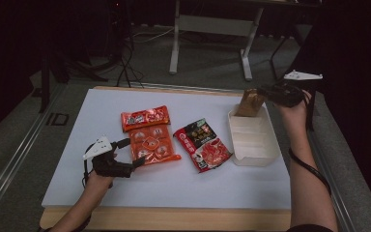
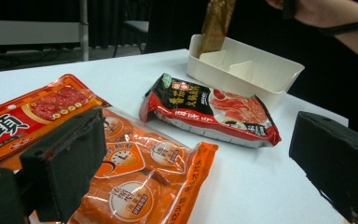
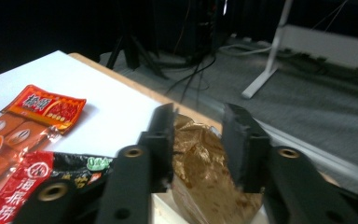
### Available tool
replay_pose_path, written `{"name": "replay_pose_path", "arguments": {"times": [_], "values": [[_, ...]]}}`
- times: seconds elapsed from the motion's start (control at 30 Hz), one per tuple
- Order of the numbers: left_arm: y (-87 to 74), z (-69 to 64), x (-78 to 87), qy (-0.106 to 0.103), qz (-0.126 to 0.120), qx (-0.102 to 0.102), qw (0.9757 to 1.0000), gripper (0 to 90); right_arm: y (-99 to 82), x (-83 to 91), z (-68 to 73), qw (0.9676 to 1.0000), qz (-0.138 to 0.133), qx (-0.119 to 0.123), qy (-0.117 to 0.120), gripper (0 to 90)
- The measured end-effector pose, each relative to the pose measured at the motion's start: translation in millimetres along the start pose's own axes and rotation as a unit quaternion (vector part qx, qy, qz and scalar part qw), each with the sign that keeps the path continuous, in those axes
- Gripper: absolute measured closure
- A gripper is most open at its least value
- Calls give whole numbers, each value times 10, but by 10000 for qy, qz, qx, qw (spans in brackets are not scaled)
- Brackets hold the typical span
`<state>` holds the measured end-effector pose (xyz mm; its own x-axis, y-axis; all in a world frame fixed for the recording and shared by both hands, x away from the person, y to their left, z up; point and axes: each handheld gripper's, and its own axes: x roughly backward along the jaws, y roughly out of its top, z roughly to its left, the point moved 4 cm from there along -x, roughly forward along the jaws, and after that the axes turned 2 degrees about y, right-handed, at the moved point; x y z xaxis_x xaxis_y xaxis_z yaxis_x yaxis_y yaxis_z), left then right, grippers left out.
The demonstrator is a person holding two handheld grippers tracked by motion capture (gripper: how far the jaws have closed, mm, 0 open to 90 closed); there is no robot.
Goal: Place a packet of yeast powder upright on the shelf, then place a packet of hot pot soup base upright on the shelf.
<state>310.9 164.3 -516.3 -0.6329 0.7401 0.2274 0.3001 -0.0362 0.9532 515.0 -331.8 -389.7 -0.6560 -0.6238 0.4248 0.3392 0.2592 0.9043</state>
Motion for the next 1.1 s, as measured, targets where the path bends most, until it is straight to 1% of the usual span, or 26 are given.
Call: {"name": "replay_pose_path", "arguments": {"times": [0.07,0.1,0.13,0.17,0.27,0.3,0.33,0.37,0.4,0.43,0.47,0.53,0.57,0.6,0.63,0.67,0.7,0.73,0.77,0.8,0.87,0.93,0.97,1.03,1.07,1.1], "values": [[-1,-5,-7,25,58,-51,10000,41,55,61,69,9999,-126,85,-77,597],[0,-7,-8,37,78,-68,9999,41,73,84,101,9997,-147,153,-127,564],[1,-11,-9,49,102,-82,9999,41,87,103,137,9995,-182,160,-189,521],[0,-14,-9,47,123,-78,9999,41,98,122,171,9995,-174,110,-235,482],[-2,-27,-11,-56,180,46,9998,41,111,178,280,9991,-199,9,-376,355],[-1,-30,-11,-91,239,134,9996,42,109,195,306,9989,-217,3,-427,313],[0,-31,-10,-83,256,182,9995,42,105,218,352,9987,-304,-42,-415,281],[3,-32,-11,-94,263,253,9993,42,97,226,380,9987,-324,-75,-390,250],[4,-32,-12,-120,262,308,9991,42,81,236,420,9986,-337,-90,-399,195],[5,-34,-12,-108,253,327,9991,42,61,243,465,9985,-372,-99,-397,155],[5,-37,-14,-93,284,319,9990,42,28,252,529,9986,-379,-135,-348,136],[1,-45,-22,-120,365,291,9988,42,-27,267,643,9983,-481,-158,-290,128],[-1,-53,-29,-71,408,283,9987,42,-61,273,704,9985,-463,-126,-279,111],[-1,-60,-35,-67,465,253,9986,42,-94,284,766,9987,-453,-107,-214,109],[0,-66,-41,-94,503,247,9984,42,-127,302,831,9983,-533,-203,-103,110],[1,-72,-45,-77,538,271,9982,42,-162,316,897,9978,-603,-258,34,109],[1,-79,-51,-105,569,287,9979,42,-198,331,963,9978,-637,-188,72,110],[0,-83,-56,-117,604,270,9977,42,-235,348,1029,9977,-672,-95,55,117],[-2,-86,-59,-107,644,262,9975,42,-270,362,1091,9975,-690,-52,104,136],[-3,-90,-64,-162,667,295,9972,42,-303,369,1146,9973,-704,-29,201,133],[-4,-101,-76,-180,719,283,9968,42,-364,391,1252,9973,-709,26,208,136],[2,-122,-90,-148,805,202,9964,43,-430,400,1359,9972,-692,32,296,137],[7,-133,-95,-160,821,181,9963,43,-462,404,1411,9974,-656,87,292,137],[22,-147,-109,-169,865,179,9959,55,-519,417,1513,9971,-664,102,348,136],[22,-147,-109,-169,865,179,9959,60,-519,417,1513,9971,-664,102,348,136],[34,-156,-117,-189,858,205,9959,60,-543,423,1560,9967,-682,74,423,136]]}}
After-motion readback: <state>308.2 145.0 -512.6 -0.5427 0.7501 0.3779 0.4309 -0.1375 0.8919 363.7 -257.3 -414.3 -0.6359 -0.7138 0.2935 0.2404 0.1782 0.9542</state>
